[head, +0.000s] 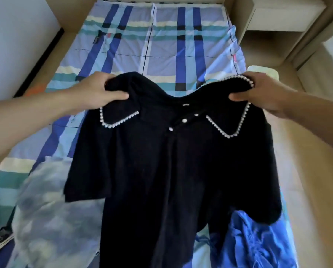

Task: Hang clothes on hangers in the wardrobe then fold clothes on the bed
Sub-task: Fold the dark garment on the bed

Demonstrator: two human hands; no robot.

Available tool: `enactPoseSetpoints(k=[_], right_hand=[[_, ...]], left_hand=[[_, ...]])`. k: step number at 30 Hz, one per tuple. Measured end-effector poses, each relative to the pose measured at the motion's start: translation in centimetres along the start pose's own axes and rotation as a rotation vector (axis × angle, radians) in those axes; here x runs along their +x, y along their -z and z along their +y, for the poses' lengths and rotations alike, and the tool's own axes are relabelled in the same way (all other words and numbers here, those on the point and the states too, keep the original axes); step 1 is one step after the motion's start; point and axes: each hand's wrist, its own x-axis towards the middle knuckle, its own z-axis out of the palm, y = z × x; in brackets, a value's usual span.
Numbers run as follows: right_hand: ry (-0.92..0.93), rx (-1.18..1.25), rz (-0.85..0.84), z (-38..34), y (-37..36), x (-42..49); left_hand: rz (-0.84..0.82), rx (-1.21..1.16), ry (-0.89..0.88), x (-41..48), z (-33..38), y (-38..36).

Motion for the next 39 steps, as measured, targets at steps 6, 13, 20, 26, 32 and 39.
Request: enactPoseSetpoints(k=[6,13,20,26,32,39], right_hand=[[-0.243,-0.43,0.186,11.5,-6.6,6.8],[-0.571,-0.534,0.037,25.9,-12.4,2.3],[-0.436,-0.577,0.124,32.5,-13.4,1.2],[-0.397,-0.15,0.407,32.8,-6.8,3.9],[-0.585,0.078,0.496,34.1,-2.7,4.3],[-0.403,0.287,0.307,26.3,-5.2,6.5]], left_hand=[[-0.002,0.68,0.079,7.2,-8.1,-10.0],[-0.366,0.844,-0.163,2.3,-13.5,-25.5],[-0.358,0.682,-0.319,4.2,-12.1,-36.2],[-0.352,0.668,-0.414,8.0,-8.3,-41.5],[-0.511,0.792,-0.422,8.4,-6.5,-45.7],[-0.309,0.443,-0.382,7.7,-7.2,-42.1]])
